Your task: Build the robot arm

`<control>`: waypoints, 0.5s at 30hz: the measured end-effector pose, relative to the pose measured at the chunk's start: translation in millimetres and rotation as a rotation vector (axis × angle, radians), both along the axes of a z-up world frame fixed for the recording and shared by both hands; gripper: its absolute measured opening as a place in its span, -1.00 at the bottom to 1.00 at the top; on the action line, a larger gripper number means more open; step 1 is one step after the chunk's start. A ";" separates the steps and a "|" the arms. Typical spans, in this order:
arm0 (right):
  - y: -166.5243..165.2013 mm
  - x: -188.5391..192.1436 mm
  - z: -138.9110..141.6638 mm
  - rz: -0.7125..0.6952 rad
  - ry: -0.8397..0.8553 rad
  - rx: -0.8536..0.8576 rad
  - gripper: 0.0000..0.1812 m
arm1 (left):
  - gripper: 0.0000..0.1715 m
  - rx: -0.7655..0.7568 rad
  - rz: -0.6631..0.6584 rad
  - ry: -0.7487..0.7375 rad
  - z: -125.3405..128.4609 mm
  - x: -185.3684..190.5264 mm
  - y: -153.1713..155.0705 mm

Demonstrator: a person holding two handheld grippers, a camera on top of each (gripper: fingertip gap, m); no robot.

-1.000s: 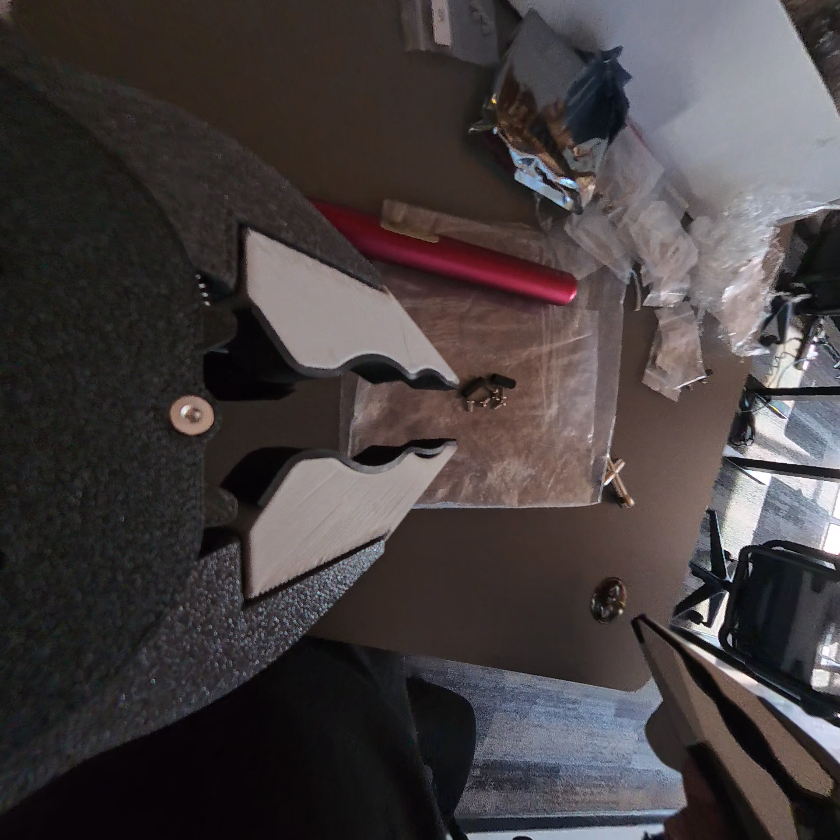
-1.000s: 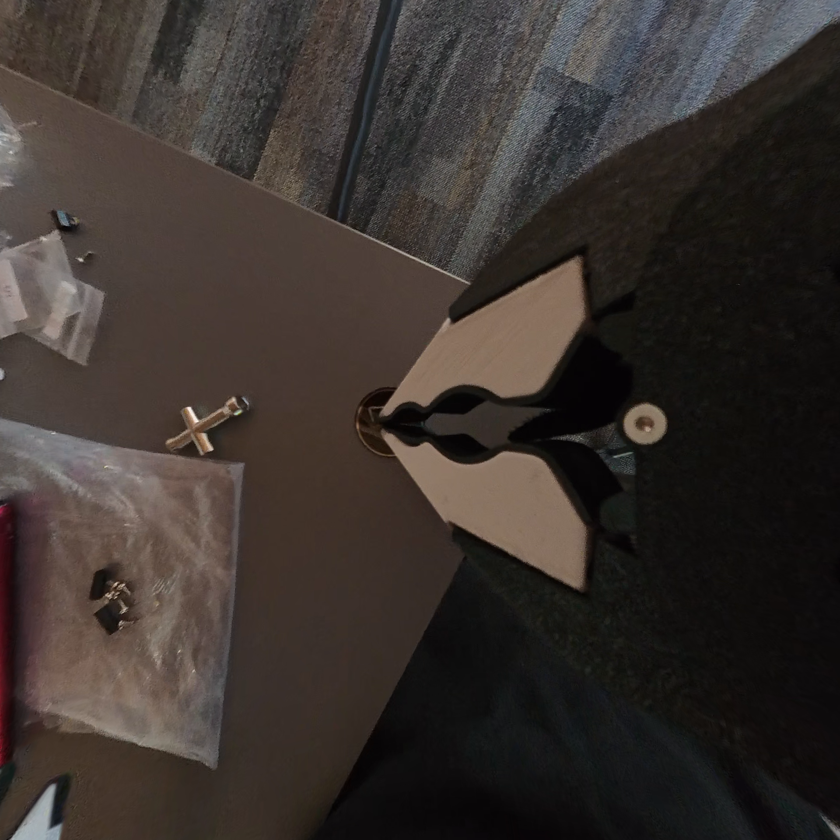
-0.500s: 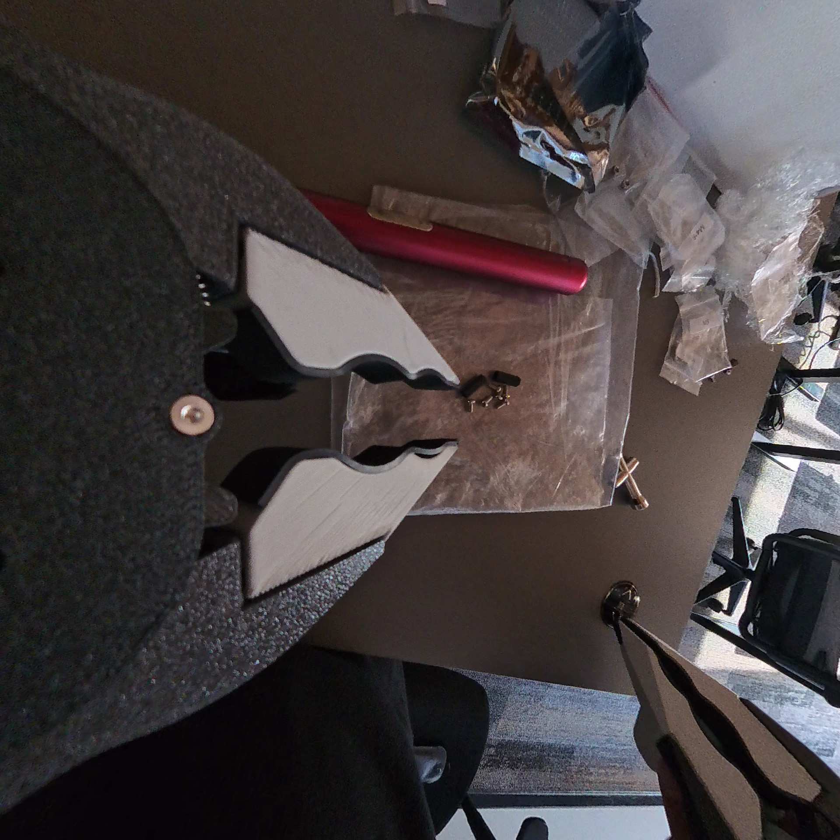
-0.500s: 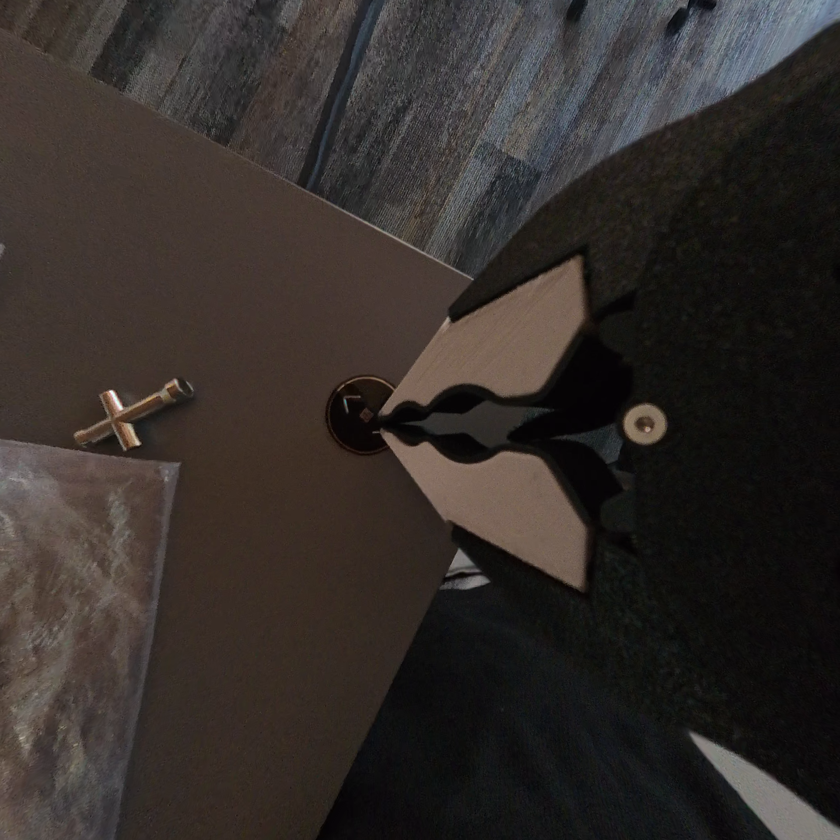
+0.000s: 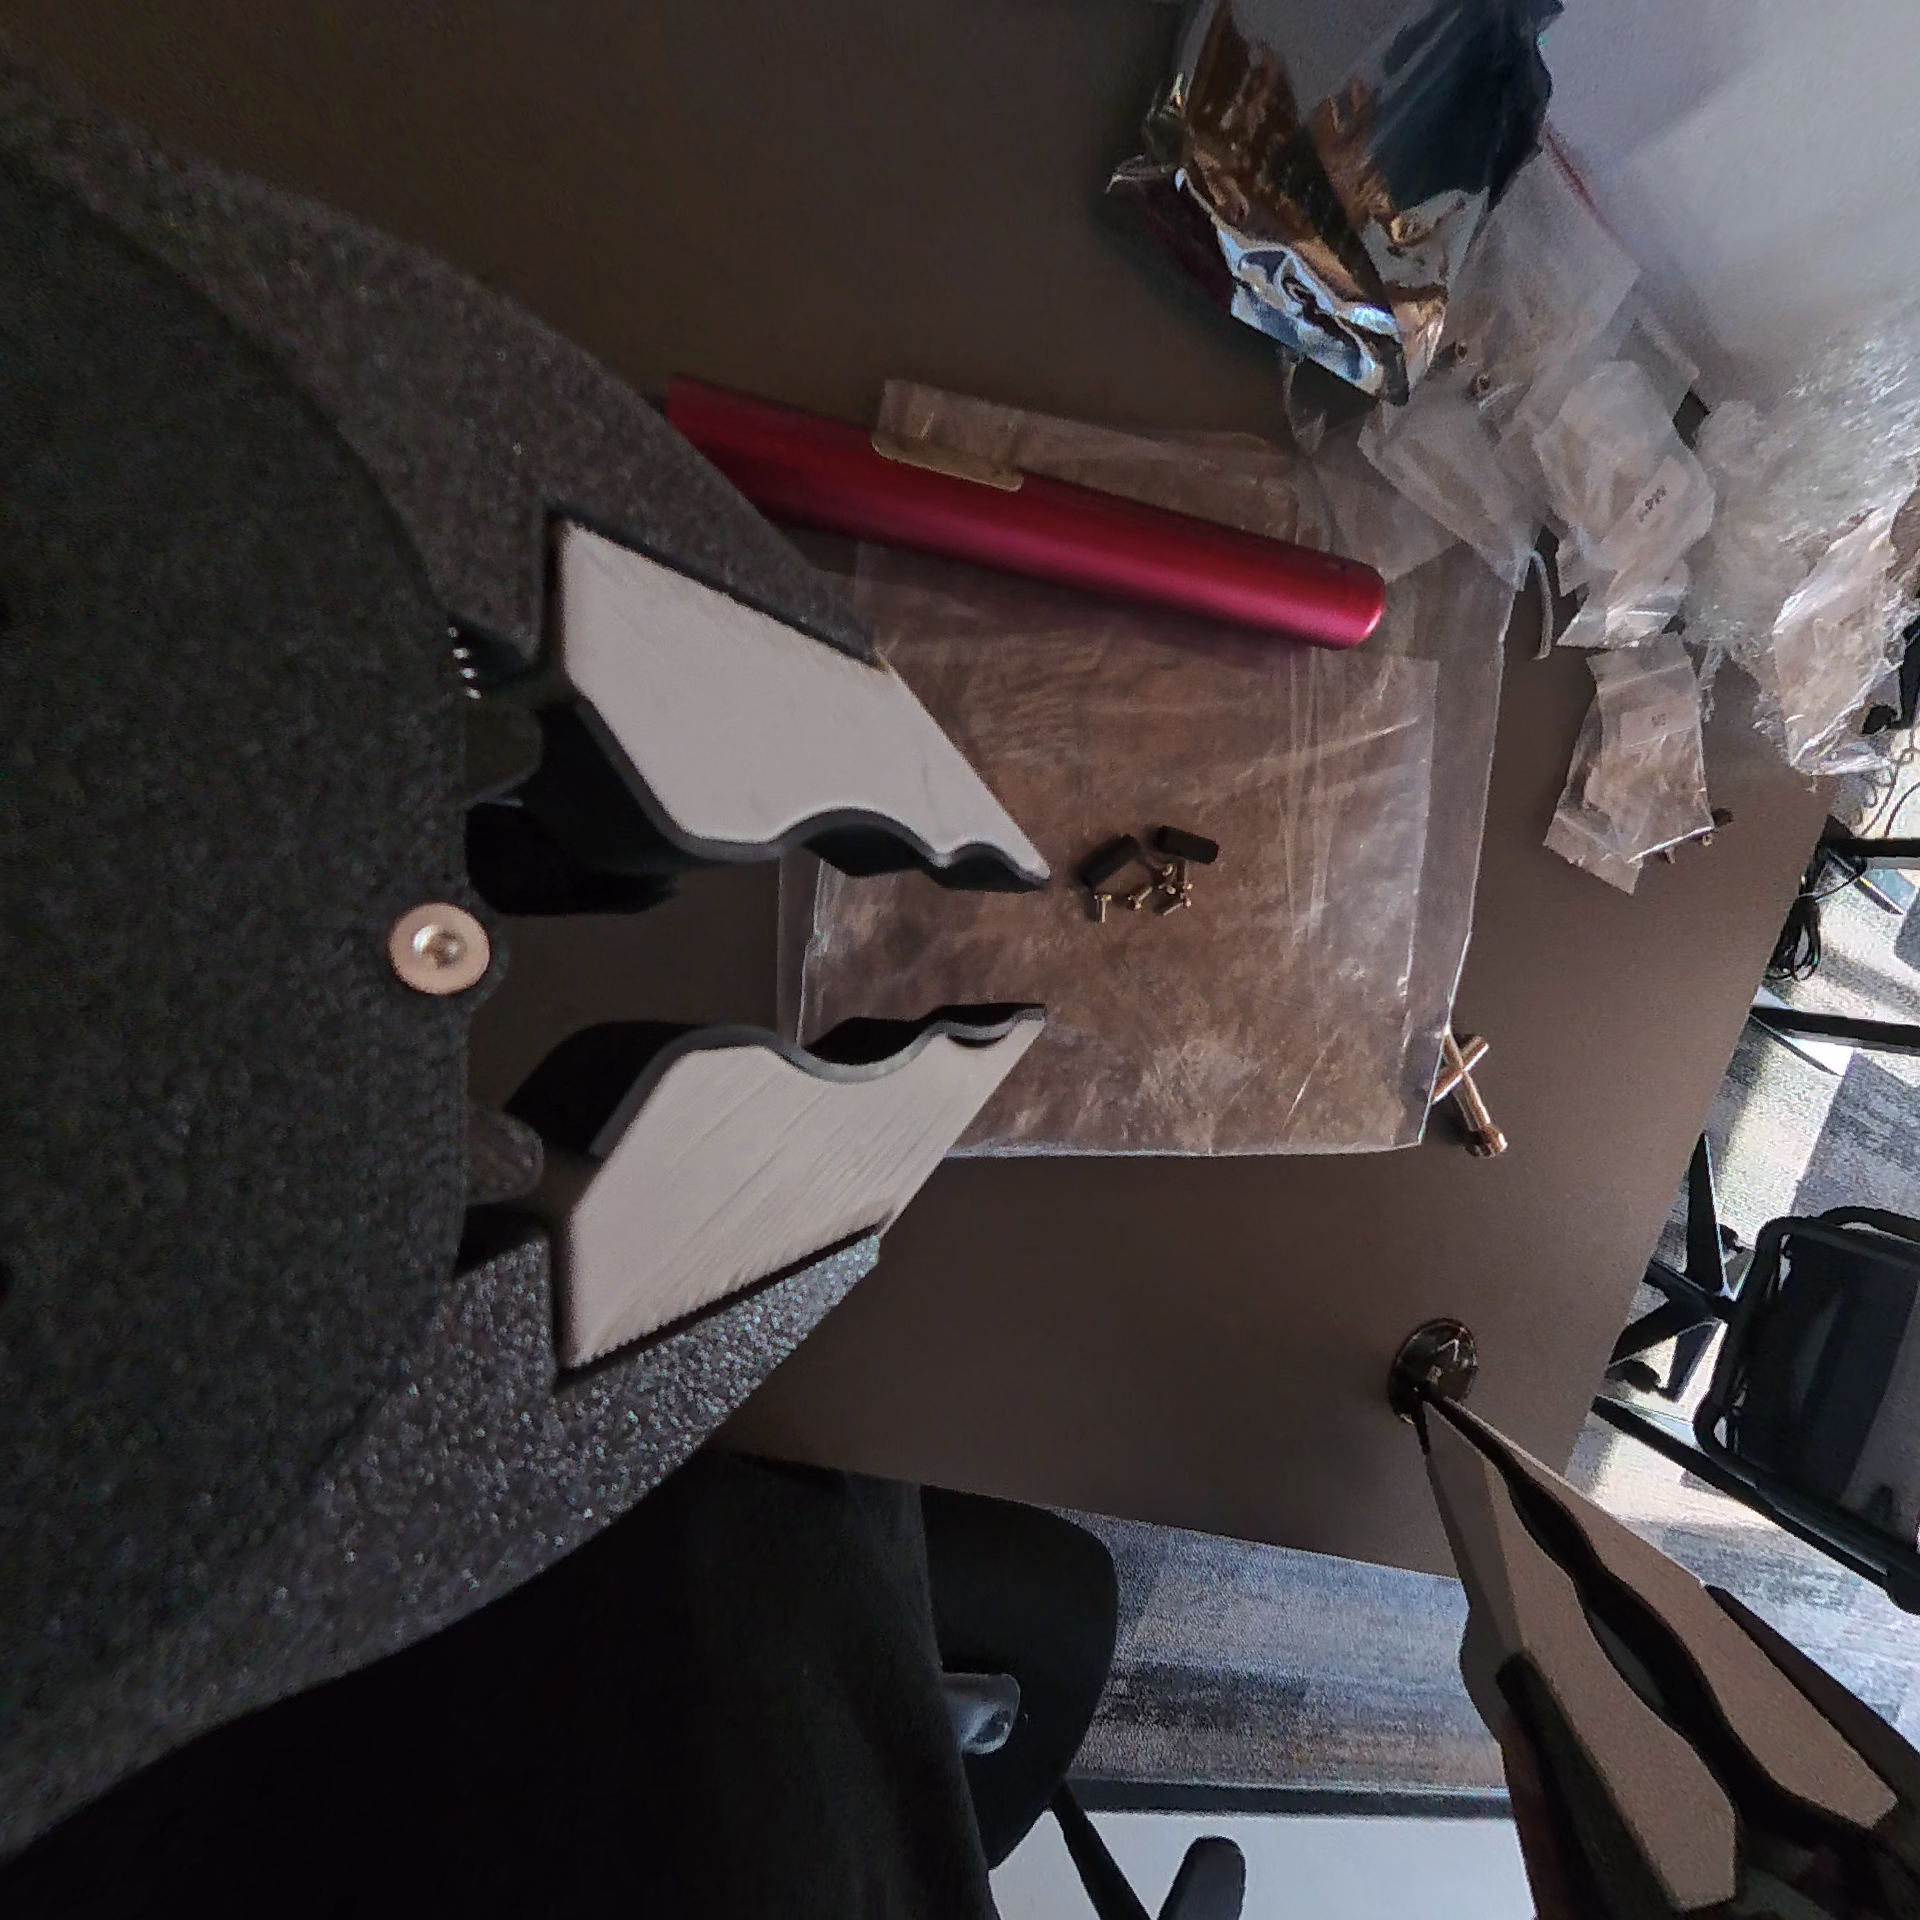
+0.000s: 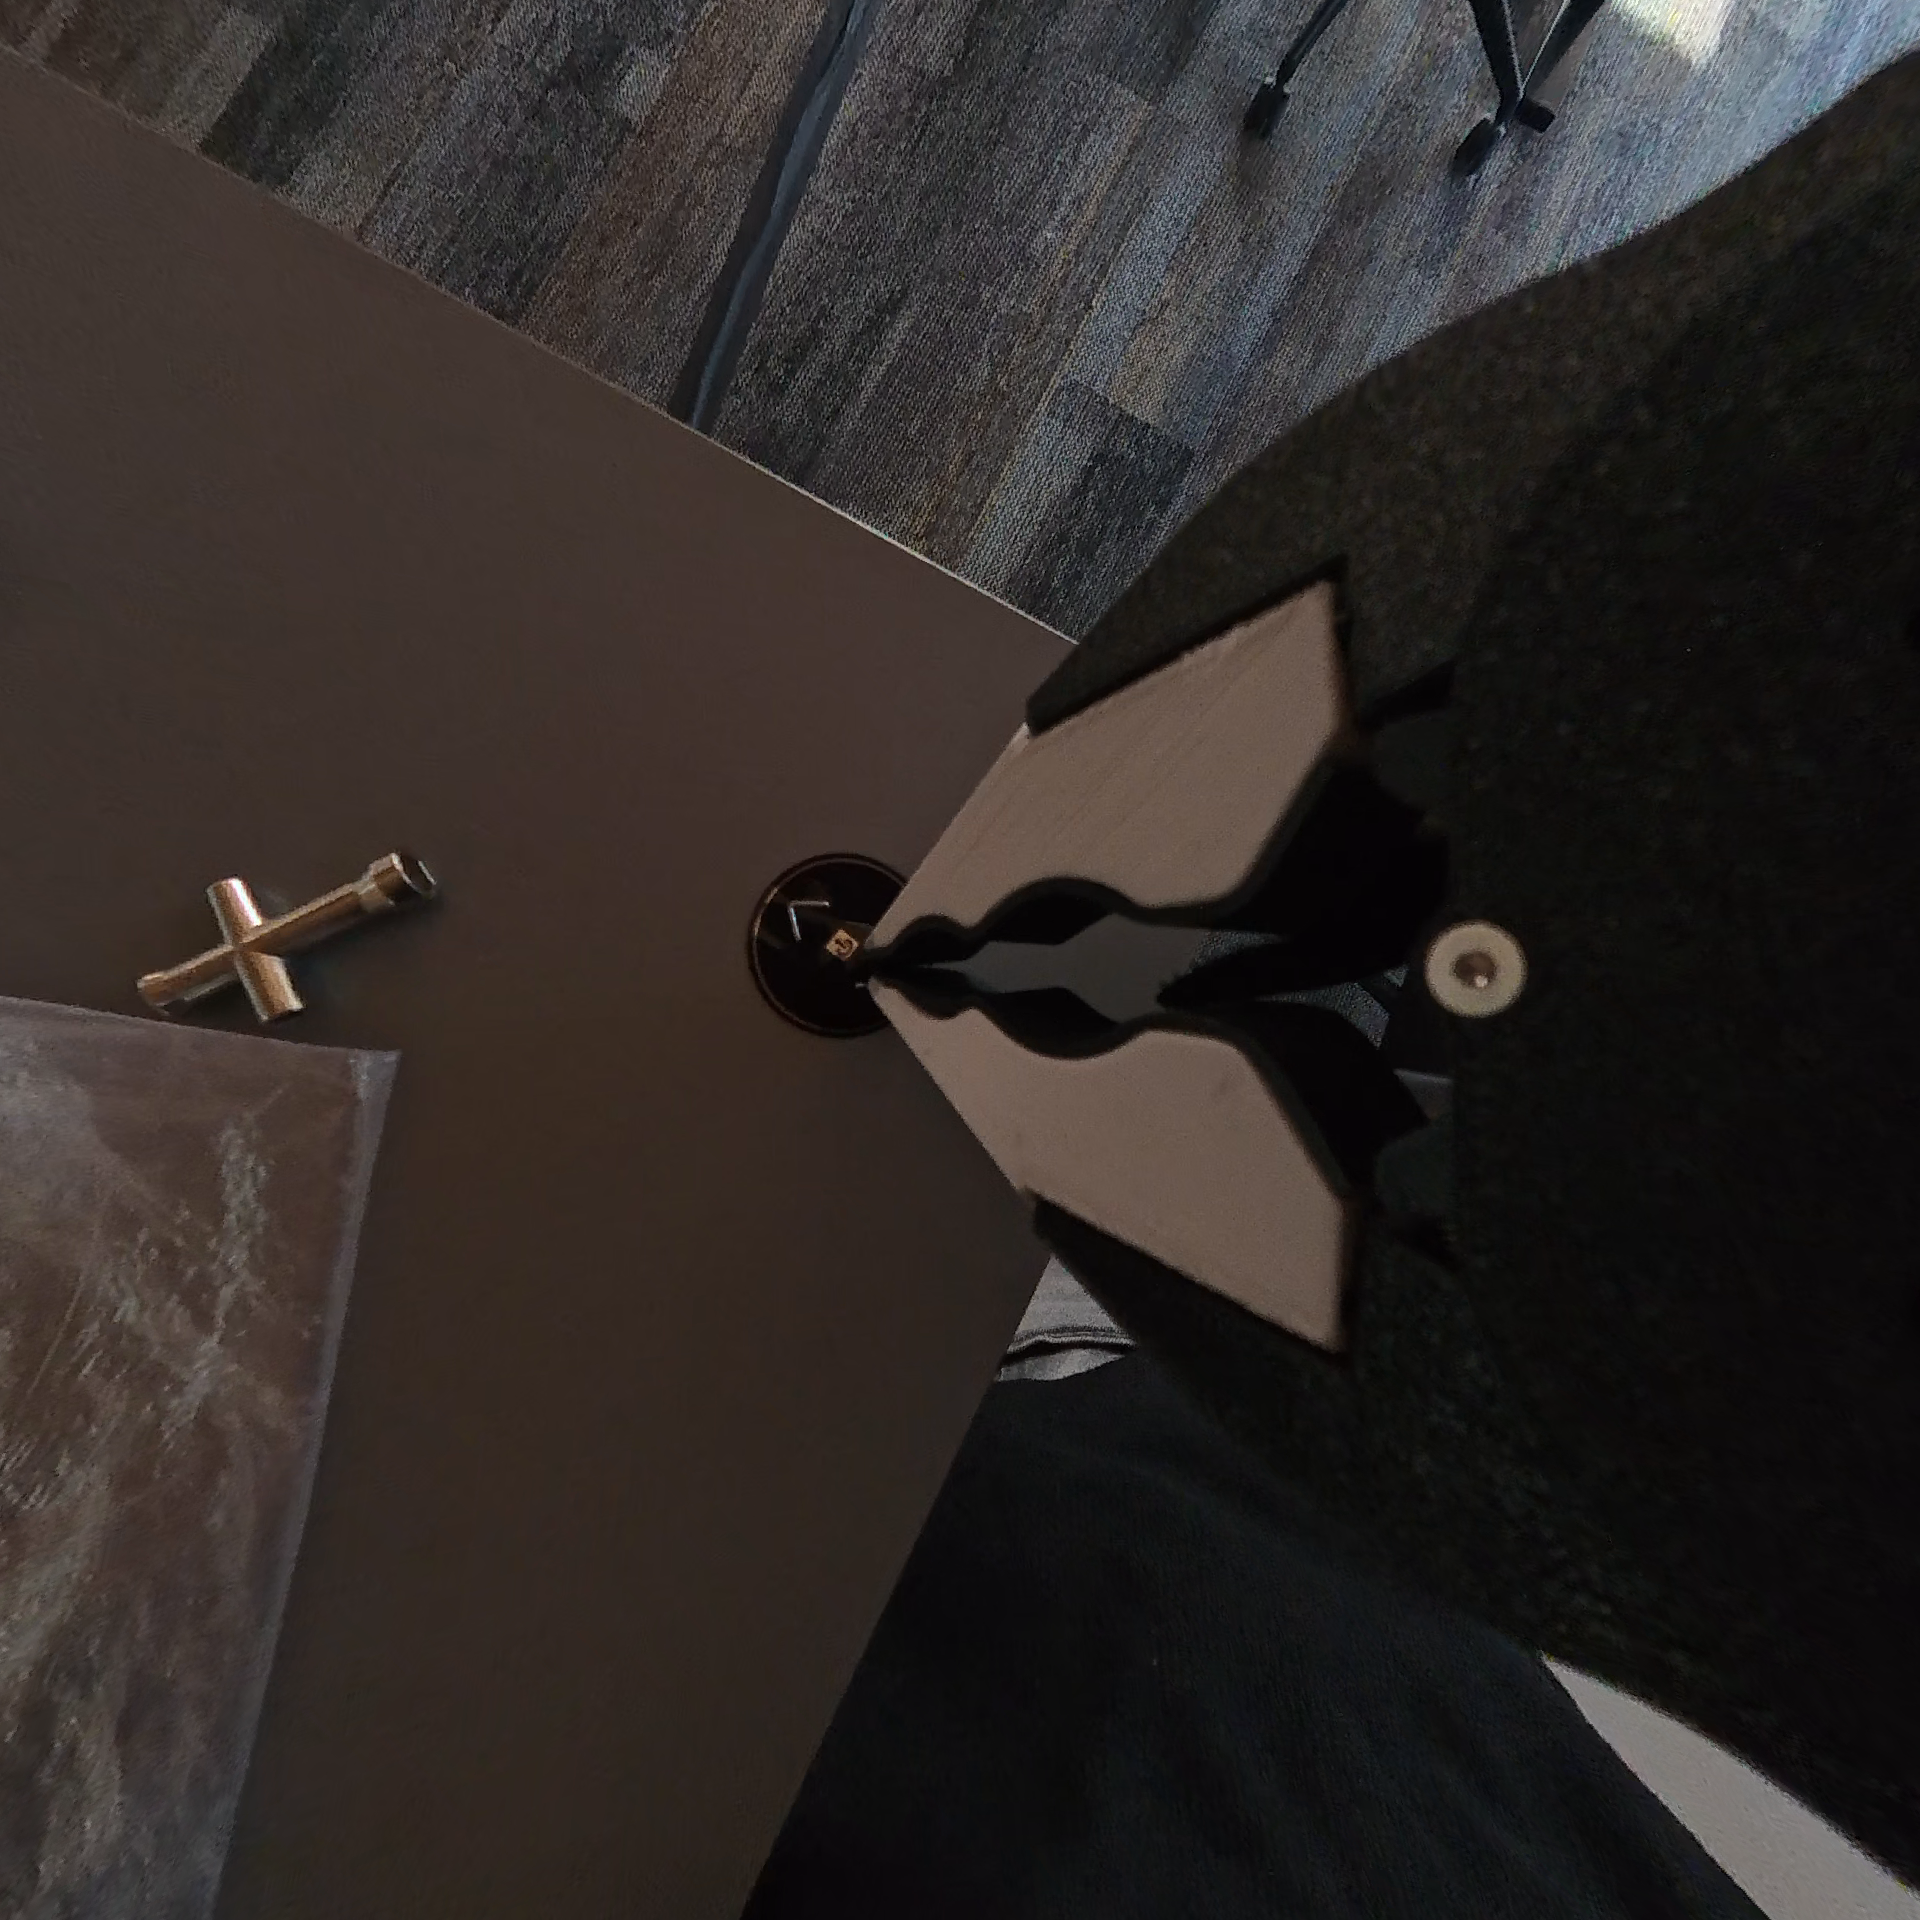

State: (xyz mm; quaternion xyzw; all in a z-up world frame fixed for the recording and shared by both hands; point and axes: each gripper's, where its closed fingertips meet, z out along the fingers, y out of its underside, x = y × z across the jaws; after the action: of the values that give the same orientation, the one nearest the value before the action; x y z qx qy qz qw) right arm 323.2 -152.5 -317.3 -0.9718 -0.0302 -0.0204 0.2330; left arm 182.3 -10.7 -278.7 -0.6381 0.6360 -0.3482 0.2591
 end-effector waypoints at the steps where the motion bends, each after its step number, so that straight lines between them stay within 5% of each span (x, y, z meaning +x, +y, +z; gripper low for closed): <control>1: -0.2 0.3 -0.1 -0.001 0.002 0.001 -1.00 | -0.77 0.003 -0.002 0.001 0.1 0.0 -0.7; 15: 0.5 0.1 -8.6 -0.033 0.050 0.005 -1.00 | -0.77 0.007 -0.002 0.008 0.7 0.8 -2.7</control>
State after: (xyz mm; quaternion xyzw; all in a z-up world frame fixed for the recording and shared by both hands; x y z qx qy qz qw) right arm 323.4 -152.0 -325.9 -0.9717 -0.0085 -0.0002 0.2360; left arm 183.1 -13.4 -278.0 -0.6381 0.6388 -0.3436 0.2584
